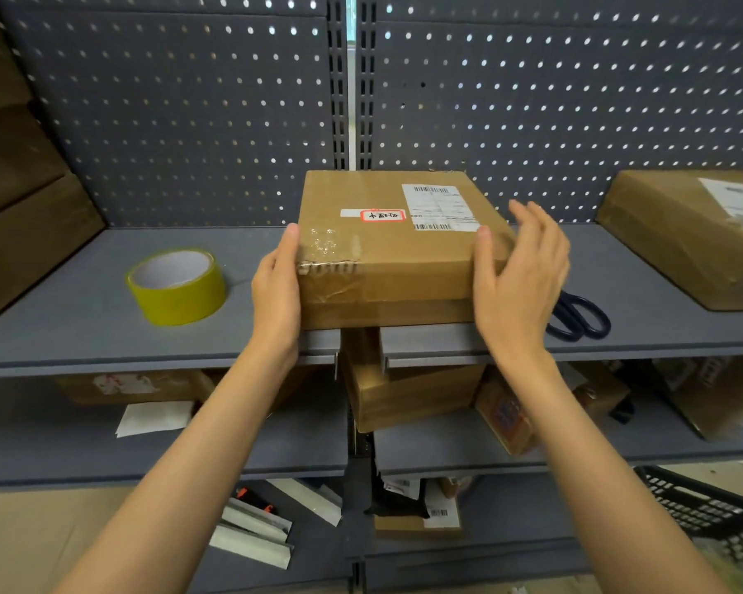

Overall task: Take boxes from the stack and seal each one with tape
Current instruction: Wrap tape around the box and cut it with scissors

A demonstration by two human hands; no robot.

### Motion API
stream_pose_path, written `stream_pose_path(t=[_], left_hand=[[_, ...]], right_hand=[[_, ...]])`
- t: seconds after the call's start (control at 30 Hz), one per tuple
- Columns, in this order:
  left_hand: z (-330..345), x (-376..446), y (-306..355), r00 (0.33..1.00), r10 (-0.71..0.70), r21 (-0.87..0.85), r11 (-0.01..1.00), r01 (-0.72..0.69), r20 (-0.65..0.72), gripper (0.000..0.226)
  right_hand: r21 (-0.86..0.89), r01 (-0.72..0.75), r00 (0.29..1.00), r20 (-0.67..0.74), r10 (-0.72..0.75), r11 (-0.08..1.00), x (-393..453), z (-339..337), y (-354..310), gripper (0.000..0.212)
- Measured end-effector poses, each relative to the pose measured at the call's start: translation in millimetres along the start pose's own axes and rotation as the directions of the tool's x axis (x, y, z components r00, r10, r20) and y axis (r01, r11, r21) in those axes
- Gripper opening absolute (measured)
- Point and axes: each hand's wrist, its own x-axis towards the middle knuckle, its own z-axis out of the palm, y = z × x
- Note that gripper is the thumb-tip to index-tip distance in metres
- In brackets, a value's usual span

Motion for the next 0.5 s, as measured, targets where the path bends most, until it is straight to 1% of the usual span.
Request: stream_pose_path(t=[0.07, 0.1, 0.13, 0.2, 0.23, 0.27, 0.3, 0.33, 0.37, 0.5], left_hand=[[9.2, -0.2, -0.5, 0.999, -0.019, -0.015, 1.0, 0.019, -0.029, 0.039], [12.8, -0.3, -1.7, 0.999, -0.015, -0.012, 1.0, 0.014, -0.047, 0.038], [14.9, -0.9, -2.6, 0.998, -0.005, -0.001, 1.0, 0.005, -0.064, 0.038], [16.1, 0.1, -6.2, 0.995, 0.039, 0.038, 0.999, -0.035, -0.095, 0.033], [14.8, 1.6, -8.3, 0.993, 0.06, 0.053, 0.997, -0.055, -0.099, 0.032], [14.0, 2.6, -9.7, 0.993, 0.065, 0.056, 0.997, -0.06, -0.101, 0.031], [13.1, 4.3, -11.4, 0.993, 0.059, 0.056, 0.997, -0.053, -0.101, 0.031], [12.7, 5.3, -12.0, 0.994, 0.046, 0.056, 0.998, -0.041, -0.102, 0.031], [12.4, 6.7, -12.6, 0.994, 0.037, 0.058, 0.998, -0.031, -0.103, 0.03], [14.6, 9.0, -12.3, 0.987, 0.059, 0.018, 0.998, -0.057, -0.151, 0.029]], right_hand=[[0.137, -0.192, 0.98, 0.083, 0.181, 0.972, 4.0, -5.6, 7.5, 0.048], [0.219, -0.29, 0.954, 0.139, 0.264, 0.932, 5.1, -8.7, 10.0, 0.05], [0.284, -0.38, 0.922, 0.194, 0.335, 0.88, 5.5, -11.3, 12.1, 0.053], [0.352, -0.537, 0.84, 0.307, 0.448, 0.767, 4.5, -14.5, 14.1, 0.056], [0.385, -0.608, 0.791, 0.372, 0.486, 0.695, 3.7, -14.3, 14.6, 0.055], [0.425, -0.667, 0.743, 0.437, 0.507, 0.612, 3.2, -13.7, 14.1, 0.047], [0.462, -0.708, 0.705, 0.49, 0.513, 0.533, 2.7, -12.7, 13.9, 0.037], [0.493, -0.729, 0.685, 0.521, 0.509, 0.476, 2.7, -12.3, 13.9, 0.029], [0.513, -0.736, 0.677, 0.537, 0.503, 0.442, 3.4, -12.4, 14.3, 0.025], [0.533, -0.75, 0.66, 0.567, 0.492, 0.391, 5.2, -18.3, 11.5, 0.027]])
